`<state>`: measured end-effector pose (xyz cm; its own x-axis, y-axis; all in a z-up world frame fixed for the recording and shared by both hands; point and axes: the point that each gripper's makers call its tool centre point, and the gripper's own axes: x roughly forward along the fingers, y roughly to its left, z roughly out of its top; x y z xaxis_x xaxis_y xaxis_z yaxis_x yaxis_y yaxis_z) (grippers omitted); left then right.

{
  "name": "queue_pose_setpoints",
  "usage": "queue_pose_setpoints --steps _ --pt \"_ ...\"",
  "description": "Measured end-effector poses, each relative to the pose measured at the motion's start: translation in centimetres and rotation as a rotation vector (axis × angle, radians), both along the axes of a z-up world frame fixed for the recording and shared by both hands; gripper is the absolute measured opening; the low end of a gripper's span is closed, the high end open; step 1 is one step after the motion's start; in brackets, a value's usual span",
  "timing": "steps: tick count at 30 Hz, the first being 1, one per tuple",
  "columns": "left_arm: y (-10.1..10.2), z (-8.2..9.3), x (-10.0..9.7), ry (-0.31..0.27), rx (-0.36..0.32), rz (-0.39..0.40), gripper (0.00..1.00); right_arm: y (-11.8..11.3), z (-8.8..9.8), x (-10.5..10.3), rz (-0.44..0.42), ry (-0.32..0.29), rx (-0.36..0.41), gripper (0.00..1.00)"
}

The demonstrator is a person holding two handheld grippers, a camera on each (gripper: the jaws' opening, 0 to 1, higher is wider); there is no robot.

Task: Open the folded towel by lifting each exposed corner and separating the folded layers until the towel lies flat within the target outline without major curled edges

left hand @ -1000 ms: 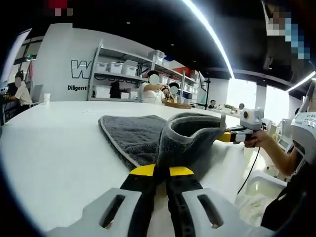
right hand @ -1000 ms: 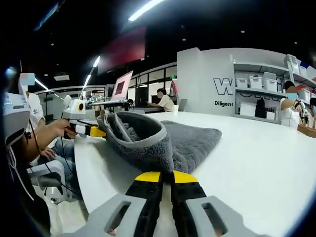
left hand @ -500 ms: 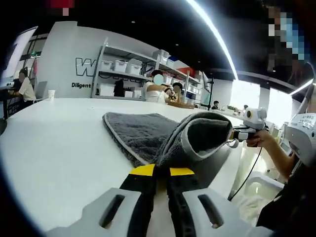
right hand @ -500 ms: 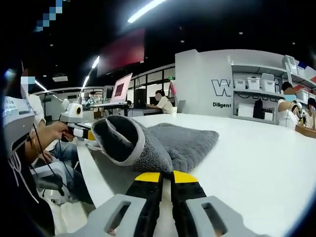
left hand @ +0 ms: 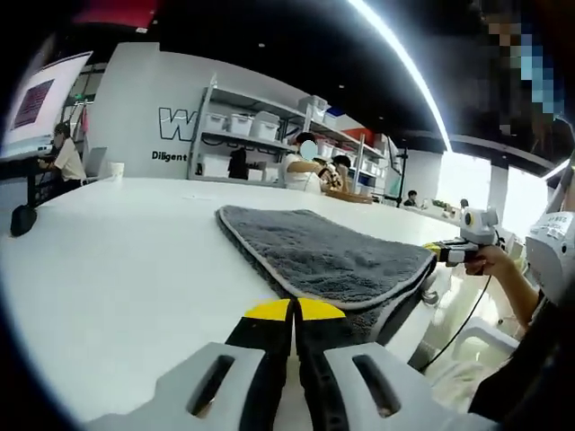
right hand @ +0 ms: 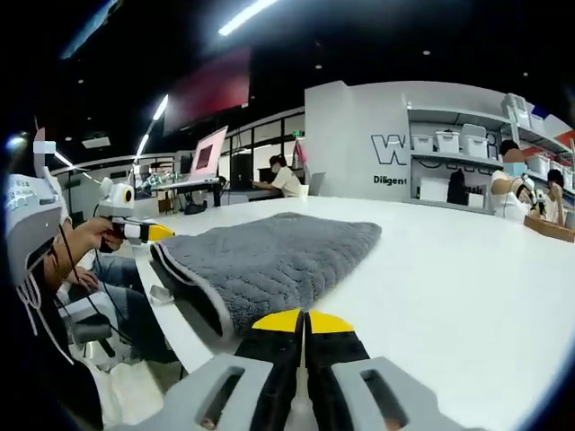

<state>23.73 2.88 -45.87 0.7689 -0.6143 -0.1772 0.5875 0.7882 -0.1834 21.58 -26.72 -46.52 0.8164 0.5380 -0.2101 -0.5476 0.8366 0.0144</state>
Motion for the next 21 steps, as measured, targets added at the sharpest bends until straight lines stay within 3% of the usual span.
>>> queue_pose_setpoints --steps 21 --pt "-0.7 0.3 -0.2 -0.036 0.056 -0.031 0.00 0.6 1.7 0.0 0.010 -0.053 0.010 0.00"
